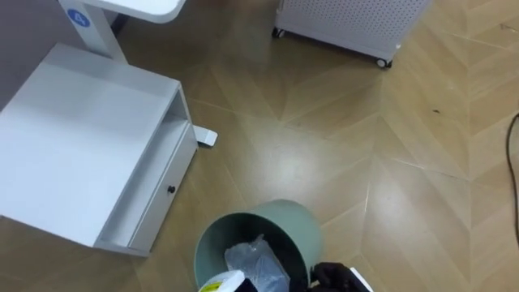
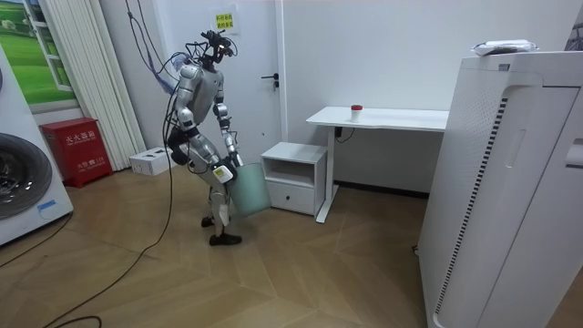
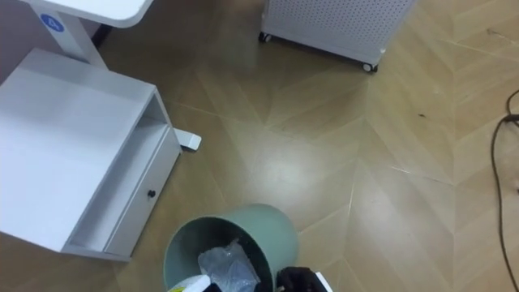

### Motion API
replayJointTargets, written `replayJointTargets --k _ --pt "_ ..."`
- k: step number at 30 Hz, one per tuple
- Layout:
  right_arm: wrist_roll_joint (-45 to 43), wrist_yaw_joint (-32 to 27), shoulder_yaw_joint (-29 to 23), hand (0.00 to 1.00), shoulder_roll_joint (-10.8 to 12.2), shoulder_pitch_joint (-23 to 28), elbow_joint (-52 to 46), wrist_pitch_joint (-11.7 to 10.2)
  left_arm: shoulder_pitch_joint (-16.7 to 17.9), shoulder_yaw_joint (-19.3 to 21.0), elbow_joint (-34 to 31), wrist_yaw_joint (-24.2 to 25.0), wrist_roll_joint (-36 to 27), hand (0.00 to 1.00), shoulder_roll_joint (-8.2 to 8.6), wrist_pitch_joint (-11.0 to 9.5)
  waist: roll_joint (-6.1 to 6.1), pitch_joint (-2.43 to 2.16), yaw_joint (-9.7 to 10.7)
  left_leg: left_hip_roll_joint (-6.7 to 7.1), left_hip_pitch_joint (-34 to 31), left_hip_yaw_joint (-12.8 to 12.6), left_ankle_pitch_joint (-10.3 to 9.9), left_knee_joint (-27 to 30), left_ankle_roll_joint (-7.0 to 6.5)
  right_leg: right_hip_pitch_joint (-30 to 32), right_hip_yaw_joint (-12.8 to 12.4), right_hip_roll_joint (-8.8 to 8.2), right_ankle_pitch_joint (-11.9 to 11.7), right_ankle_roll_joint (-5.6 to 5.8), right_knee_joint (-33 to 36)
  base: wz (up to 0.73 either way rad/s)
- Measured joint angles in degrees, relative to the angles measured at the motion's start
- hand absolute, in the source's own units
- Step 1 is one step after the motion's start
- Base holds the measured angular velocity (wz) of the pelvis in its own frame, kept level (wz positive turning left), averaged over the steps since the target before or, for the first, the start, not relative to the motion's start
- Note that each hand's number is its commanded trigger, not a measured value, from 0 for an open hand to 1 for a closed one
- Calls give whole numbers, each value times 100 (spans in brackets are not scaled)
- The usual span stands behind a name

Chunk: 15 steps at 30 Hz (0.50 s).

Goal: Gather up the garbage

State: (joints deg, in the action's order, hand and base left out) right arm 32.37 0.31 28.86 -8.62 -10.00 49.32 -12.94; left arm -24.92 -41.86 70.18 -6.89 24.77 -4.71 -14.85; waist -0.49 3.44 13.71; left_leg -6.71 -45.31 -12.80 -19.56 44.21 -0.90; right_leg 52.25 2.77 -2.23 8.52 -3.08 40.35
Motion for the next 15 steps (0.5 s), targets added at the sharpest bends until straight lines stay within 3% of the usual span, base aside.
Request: replayJointTargets --k 10,15 --pt "128 12 -87 100 -19 108 16 -13 302 151 -249 3 85 0 -4 -24 15 -26 -317 32 307 -130 9 -150 -13 -201 -116 22 -25 43 -69 -5" --pt "330 172 -83 100 -29 245 203 -33 454 249 -410 -49 121 0 -55 -113 6 -34 -320 51 759 -145 27 -363 -22 -654 -105 26 -42 72 -270 -1"
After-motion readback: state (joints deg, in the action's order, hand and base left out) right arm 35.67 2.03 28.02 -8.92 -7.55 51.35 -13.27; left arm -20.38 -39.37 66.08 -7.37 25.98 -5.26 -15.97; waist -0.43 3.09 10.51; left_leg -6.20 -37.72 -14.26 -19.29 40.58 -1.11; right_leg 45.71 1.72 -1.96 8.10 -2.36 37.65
